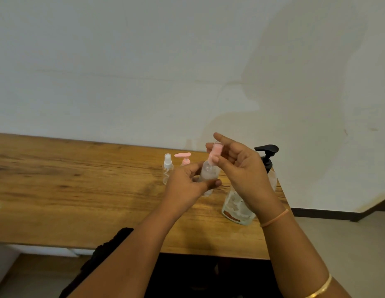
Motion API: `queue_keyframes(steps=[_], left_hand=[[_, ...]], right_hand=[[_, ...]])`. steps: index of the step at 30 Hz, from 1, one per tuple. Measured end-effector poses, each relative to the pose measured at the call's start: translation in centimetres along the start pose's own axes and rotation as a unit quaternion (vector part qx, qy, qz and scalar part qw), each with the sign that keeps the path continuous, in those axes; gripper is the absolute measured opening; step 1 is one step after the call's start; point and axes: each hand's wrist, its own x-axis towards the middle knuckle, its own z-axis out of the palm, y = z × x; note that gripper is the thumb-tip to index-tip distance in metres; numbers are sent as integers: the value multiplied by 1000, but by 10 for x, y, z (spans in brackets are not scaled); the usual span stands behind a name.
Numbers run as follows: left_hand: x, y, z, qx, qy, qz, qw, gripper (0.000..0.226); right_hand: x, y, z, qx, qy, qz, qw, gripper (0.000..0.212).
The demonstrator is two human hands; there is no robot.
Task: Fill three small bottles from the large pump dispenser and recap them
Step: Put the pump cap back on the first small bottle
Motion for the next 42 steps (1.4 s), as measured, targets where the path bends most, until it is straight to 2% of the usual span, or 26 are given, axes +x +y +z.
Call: queue_keyframes(steps=[3, 5, 7, 9, 10, 12, 14, 16, 19, 21, 23, 24, 26, 28, 31, 33, 35, 39, 42], left_hand=[[1, -2, 0, 5, 0, -4, 1000, 41], [0, -2, 1, 20, -4, -2, 1000, 38], [0, 0, 0, 22, -6, 4, 1000, 32], [-1, 2, 0, -4, -8, 9, 1000, 33], [0, 2, 0, -15, -9, 12, 1000, 35], [0, 2, 0, -19, -10, 18, 1000, 37], [-1, 2, 1, -17, -8, 23, 1000, 34], [-1, 1, 2, -7, -10, 24, 1000, 32], [-3, 3, 3, 15, -19, 26, 999, 27], [-3, 4, 2, 11, -23, 26, 999, 25], [-3, 5, 2, -9, -19, 25, 999, 27], [-2, 5, 2, -17, -16, 25, 999, 30], [-2, 4, 2, -25, -11, 26, 999, 35], [-2, 4, 3, -32, -10, 26, 999, 37], [-2, 3, 3, -17, -14, 23, 999, 33], [-3, 4, 4, -1, -22, 21, 1000, 30], [-4, 5, 5, 3, -27, 20, 999, 32], [-4, 7, 4, -35, -34, 25, 999, 31], [-3, 8, 2, -35, -41, 31, 998, 28]], right_hand=[[2, 2, 3, -53, 68, -16, 996, 29], [1, 3, 7, -114, 98, -25, 988, 29], [0, 4, 7, -95, 74, -3, 993, 40], [-2, 3, 4, -11, 13, 38, 999, 58], [-3, 2, 2, 23, -13, 47, 999, 56], [-2, 1, 0, 64, -38, 35, 997, 34], [0, 3, 0, 57, -8, 20, 998, 29], [2, 5, 4, -1, 60, 12, 998, 26], [1, 8, 9, -86, 123, 8, 989, 36], [0, 8, 9, -49, 82, 27, 995, 46], [-1, 6, 3, 45, 15, 64, 997, 62], [-2, 5, 0, 81, -16, 74, 994, 58], [-2, 3, -3, 100, -54, 56, 992, 33], [-1, 3, -2, 81, -29, 34, 996, 29], [2, 6, 3, 29, 61, 24, 997, 23], [2, 8, 7, -5, 93, 25, 995, 24], [0, 8, 8, -26, 81, 28, 996, 25], [-2, 4, -2, 111, -39, 70, 991, 31], [-2, 4, -6, 97, -58, 55, 992, 29]])
